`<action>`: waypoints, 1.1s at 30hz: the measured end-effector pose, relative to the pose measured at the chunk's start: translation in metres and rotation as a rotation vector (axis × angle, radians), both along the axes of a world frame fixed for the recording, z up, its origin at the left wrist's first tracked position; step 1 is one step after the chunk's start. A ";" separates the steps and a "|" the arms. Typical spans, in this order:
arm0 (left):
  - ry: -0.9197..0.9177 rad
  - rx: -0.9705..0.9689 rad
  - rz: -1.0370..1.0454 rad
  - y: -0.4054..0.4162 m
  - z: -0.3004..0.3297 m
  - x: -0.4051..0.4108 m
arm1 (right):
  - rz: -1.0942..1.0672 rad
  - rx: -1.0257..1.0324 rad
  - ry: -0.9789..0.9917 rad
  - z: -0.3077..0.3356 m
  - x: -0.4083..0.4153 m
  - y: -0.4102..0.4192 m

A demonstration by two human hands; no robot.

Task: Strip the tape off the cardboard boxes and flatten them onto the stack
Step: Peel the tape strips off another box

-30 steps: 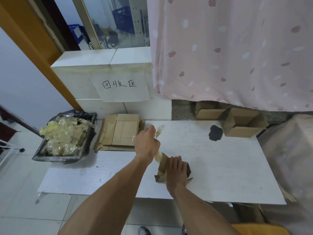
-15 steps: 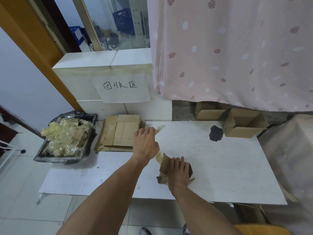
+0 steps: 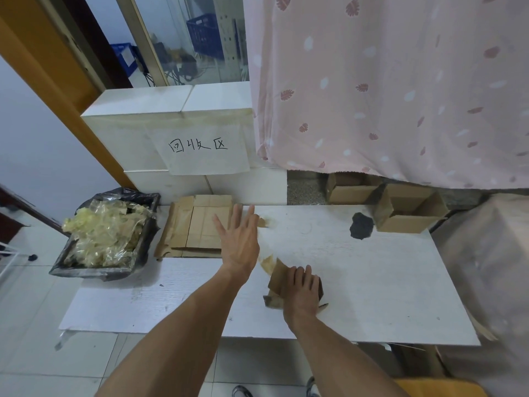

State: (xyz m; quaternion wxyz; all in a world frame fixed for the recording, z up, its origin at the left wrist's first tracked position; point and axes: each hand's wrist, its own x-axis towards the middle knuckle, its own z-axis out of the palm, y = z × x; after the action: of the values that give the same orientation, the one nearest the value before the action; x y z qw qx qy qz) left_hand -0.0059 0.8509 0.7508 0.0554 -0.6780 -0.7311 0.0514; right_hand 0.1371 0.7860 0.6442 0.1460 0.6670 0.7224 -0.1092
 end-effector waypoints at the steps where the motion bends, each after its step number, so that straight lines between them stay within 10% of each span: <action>1: -0.005 0.029 0.026 0.005 0.005 -0.004 | 0.007 0.003 -0.003 -0.002 0.001 -0.001; 25: -0.155 0.071 0.232 0.004 -0.003 -0.004 | -0.053 0.002 0.034 -0.004 0.017 -0.005; 33: -0.306 -0.259 0.263 -0.053 -0.081 0.041 | -0.082 0.011 0.109 -0.008 0.014 -0.004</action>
State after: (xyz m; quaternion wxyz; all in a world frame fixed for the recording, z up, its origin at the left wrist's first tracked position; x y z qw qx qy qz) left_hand 0.0355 0.7984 0.6694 -0.1505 -0.5783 -0.8004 0.0481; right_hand 0.1506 0.7822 0.6359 0.0982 0.6898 0.7021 -0.1471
